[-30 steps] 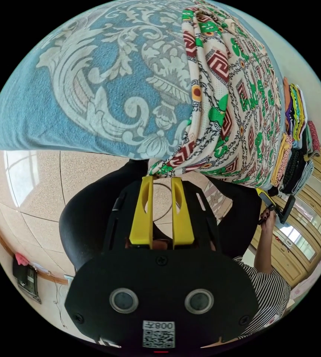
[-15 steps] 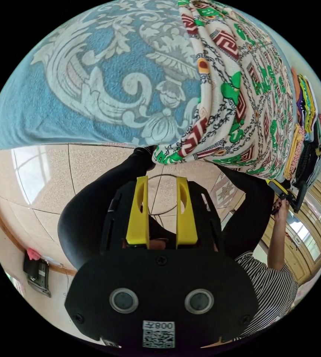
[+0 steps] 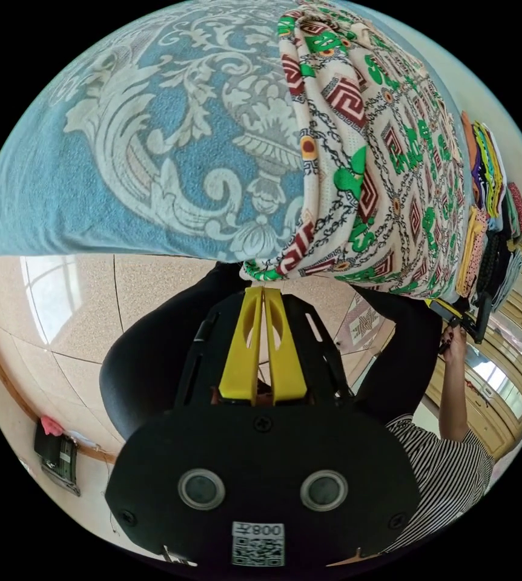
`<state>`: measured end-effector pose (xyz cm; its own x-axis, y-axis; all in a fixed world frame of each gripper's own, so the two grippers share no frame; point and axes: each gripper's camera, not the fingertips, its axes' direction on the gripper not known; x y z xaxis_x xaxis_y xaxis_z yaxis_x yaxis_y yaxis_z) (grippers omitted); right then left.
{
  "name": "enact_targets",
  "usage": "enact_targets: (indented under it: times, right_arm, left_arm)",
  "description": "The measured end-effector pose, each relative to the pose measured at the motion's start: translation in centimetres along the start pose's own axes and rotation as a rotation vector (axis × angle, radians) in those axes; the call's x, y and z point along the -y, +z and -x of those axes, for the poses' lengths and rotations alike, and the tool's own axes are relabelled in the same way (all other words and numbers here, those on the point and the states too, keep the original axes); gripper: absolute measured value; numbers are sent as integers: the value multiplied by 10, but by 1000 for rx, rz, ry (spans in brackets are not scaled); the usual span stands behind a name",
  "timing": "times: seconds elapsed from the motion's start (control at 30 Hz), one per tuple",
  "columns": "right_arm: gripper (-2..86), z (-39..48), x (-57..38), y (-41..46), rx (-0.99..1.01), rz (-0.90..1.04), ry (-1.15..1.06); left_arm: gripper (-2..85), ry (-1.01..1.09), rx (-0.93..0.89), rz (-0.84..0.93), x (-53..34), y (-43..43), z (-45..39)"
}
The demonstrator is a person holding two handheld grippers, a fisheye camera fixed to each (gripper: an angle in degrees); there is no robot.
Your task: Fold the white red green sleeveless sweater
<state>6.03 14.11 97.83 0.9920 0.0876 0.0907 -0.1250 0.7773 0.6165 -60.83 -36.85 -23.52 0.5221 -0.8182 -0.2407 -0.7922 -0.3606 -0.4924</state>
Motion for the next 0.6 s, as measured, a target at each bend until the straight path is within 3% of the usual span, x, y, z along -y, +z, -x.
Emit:
enact_targets:
  times: [0.4,0.6]
  right_arm:
    - [6,-18,-52,-68,261,-161,-59]
    - [5,-16,-59,-98,313,-220,-100]
  left_arm:
    - [5,114,-187,-188,-74,-53,17]
    - [28,114,-152,-177,-72,-38,14]
